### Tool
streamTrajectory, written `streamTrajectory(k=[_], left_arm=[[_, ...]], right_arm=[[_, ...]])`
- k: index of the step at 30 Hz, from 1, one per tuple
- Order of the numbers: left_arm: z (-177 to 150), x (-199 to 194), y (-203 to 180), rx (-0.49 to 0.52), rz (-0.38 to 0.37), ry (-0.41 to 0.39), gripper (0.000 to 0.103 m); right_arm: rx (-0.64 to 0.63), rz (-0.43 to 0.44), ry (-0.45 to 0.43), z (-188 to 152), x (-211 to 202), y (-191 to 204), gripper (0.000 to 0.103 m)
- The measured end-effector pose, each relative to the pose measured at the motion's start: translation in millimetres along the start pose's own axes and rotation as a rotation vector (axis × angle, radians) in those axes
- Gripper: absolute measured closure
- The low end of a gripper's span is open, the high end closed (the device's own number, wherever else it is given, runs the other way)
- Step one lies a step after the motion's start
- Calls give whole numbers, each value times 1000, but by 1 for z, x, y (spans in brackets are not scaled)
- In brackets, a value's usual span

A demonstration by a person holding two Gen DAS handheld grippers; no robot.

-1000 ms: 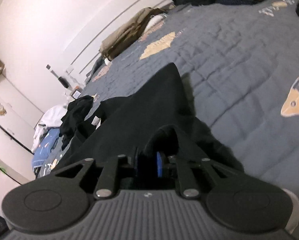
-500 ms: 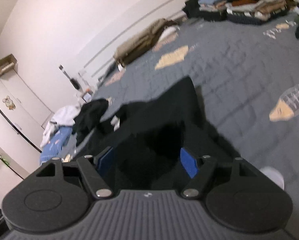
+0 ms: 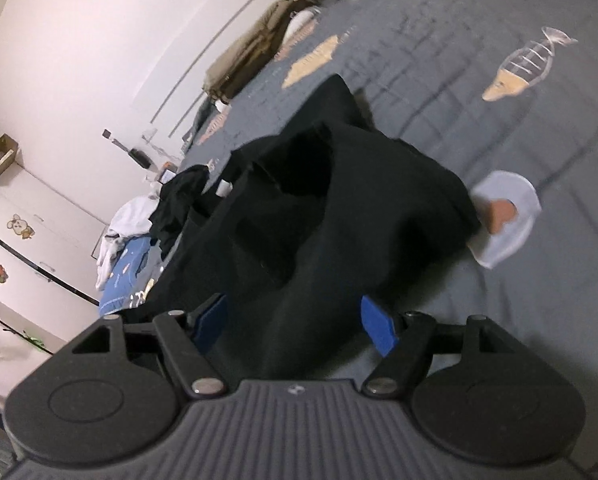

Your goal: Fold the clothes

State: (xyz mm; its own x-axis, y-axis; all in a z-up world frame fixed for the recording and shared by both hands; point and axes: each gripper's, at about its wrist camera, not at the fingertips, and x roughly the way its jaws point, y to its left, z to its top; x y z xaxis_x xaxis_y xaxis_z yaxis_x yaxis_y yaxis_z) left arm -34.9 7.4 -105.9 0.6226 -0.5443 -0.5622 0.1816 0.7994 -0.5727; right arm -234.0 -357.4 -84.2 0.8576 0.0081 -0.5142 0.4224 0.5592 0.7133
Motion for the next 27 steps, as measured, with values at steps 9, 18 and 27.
streamTrajectory(k=[9,18,27], left_arm=[[12,0,25,-182,4,-60,23],[19,14,57,-370,23,-62,48],[21,27,68,-403,44,-68,77]], right_arm=[[87,-13,28,-8,11,-23,30],[203,11,-8,-7,32,-36,30],[240,27,-49,-6,51,-35,38]])
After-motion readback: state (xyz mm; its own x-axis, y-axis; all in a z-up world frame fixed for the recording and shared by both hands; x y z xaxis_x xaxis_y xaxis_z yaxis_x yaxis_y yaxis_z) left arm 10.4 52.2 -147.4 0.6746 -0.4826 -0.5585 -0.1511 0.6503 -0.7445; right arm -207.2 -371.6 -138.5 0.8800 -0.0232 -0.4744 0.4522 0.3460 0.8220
